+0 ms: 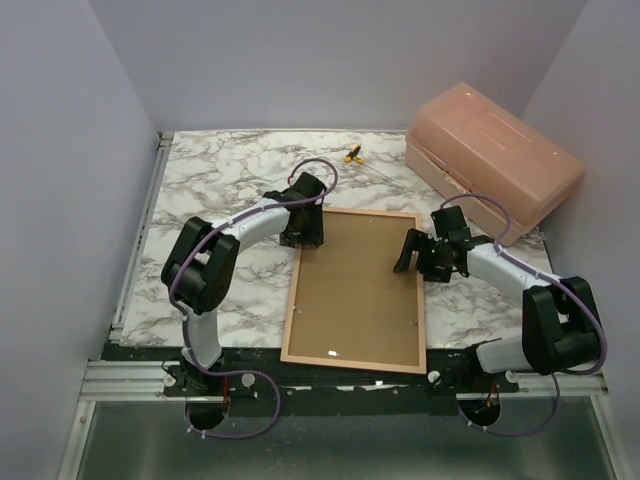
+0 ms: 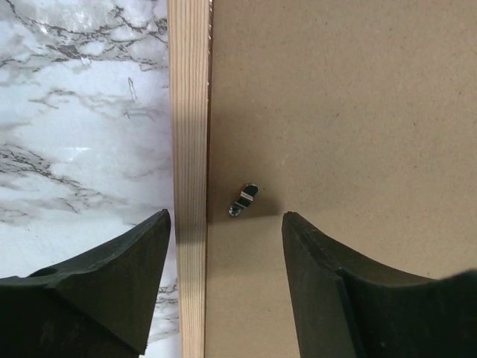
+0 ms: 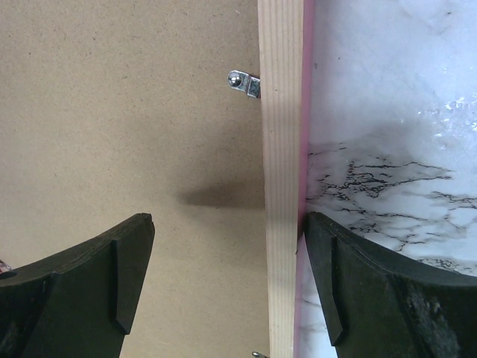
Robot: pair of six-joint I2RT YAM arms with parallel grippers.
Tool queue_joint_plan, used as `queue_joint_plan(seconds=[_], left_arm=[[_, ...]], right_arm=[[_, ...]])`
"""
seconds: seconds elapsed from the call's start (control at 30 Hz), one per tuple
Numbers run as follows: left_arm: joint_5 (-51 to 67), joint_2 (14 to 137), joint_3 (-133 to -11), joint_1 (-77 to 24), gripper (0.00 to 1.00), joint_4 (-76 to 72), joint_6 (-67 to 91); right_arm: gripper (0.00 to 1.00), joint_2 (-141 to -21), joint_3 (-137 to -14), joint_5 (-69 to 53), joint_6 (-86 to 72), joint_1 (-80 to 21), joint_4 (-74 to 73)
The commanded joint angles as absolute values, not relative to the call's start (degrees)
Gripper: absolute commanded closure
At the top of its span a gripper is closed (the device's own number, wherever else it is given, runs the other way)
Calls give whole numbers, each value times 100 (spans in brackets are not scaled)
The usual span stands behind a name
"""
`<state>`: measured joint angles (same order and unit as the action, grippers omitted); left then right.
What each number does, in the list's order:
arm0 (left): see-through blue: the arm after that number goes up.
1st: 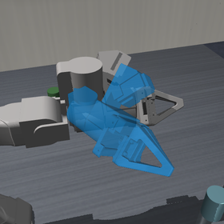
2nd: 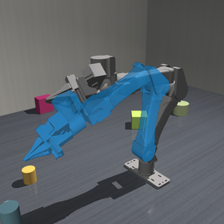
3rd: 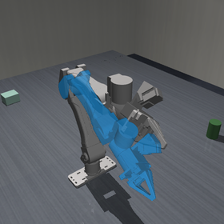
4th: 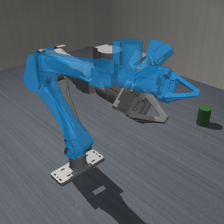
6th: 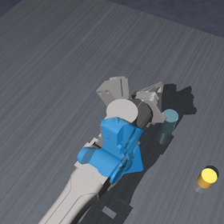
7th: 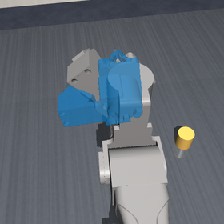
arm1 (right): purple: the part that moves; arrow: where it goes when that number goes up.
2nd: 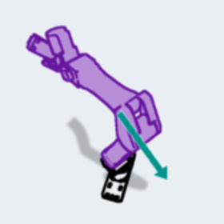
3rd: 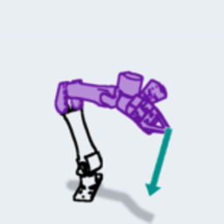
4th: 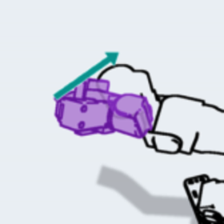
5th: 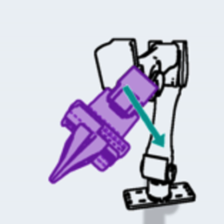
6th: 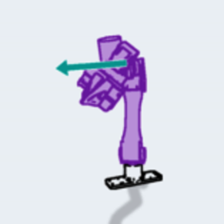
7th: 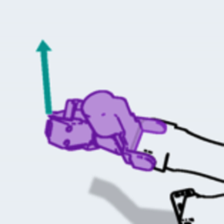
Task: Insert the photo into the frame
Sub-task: Install the photo frame at the center of the board, then adjust the photo frame at the center of the board.
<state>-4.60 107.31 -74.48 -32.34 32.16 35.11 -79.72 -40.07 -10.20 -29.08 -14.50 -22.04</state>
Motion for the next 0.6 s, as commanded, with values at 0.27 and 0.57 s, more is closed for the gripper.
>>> queue_joint_plan(seconds=[0.27,0.57], left_arm=[[-768,11273,-7880,-3082,58,3532,3537],[-482,11207,-7682,-2919,88,3208,3612]], right_arm=[[11,-8026,-4025,-1197,-2830,-1456,-2285],[11,-8038,-3993,-1228,-2834,-1459,-2272]])
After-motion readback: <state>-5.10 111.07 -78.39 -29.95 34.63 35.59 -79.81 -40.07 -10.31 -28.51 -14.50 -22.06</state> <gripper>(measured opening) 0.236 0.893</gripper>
